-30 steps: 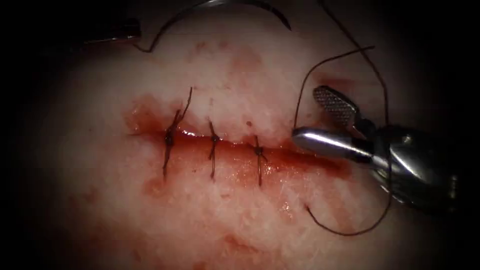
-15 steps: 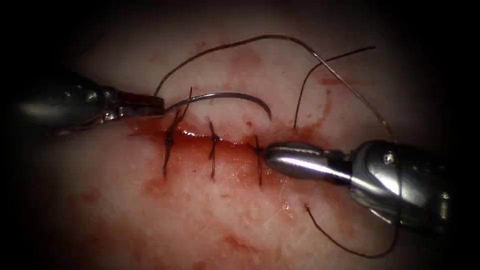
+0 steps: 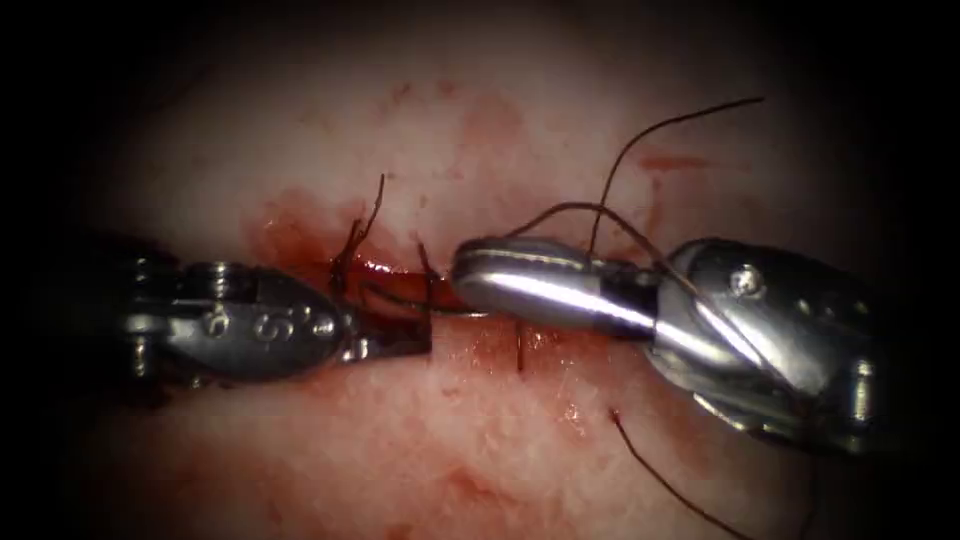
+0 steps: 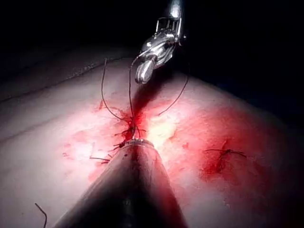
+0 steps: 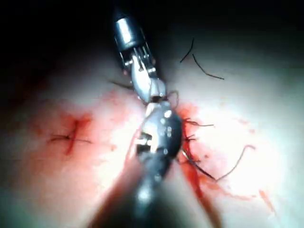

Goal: Wound Closure

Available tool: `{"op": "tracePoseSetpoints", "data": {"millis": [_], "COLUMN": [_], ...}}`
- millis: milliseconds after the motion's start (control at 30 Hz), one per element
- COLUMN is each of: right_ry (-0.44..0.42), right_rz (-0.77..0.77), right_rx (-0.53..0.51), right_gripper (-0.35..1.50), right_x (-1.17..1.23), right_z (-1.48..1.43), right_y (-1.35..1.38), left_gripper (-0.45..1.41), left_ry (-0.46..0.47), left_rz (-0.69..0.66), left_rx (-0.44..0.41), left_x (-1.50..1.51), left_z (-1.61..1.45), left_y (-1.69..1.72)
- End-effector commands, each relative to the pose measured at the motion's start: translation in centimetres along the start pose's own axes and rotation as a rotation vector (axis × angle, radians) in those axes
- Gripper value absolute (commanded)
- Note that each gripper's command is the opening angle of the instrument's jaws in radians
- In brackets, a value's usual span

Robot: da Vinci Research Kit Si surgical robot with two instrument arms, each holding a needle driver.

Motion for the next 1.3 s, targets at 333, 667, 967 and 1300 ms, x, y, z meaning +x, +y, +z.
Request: {"op": "tracePoseSetpoints", "data": {"millis": [333, 667, 967, 1300], "right_ry": [0.058, -0.003, -0.154, -0.372], "right_rz": [-0.067, -0.121, -0.168, -0.187], "right_rx": [-0.155, -0.289, -0.305, -0.151], "right_gripper": [-0.35, -0.35, -0.35, -0.35], "right_x": [0.15, 0.02, -0.25, -0.60], "right_z": [-0.03, -0.09, -0.10, -0.01], "right_y": [0.20, 0.38, 0.45, 0.32], "left_gripper": [-0.45, -0.45, -0.45, -0.45], "left_ry": [-0.006, -0.003, 0.005, -0.027], "left_rz": [0.003, 0.040, 0.068, 0.091], "left_rx": [-0.014, -0.051, -0.069, -0.017], "left_x": [0.19, 0.56, 0.96, 1.04], "left_z": [0.00, -0.26, -0.77, -1.24], "left_y": [0.23, 0.66, 0.84, 0.69]}}
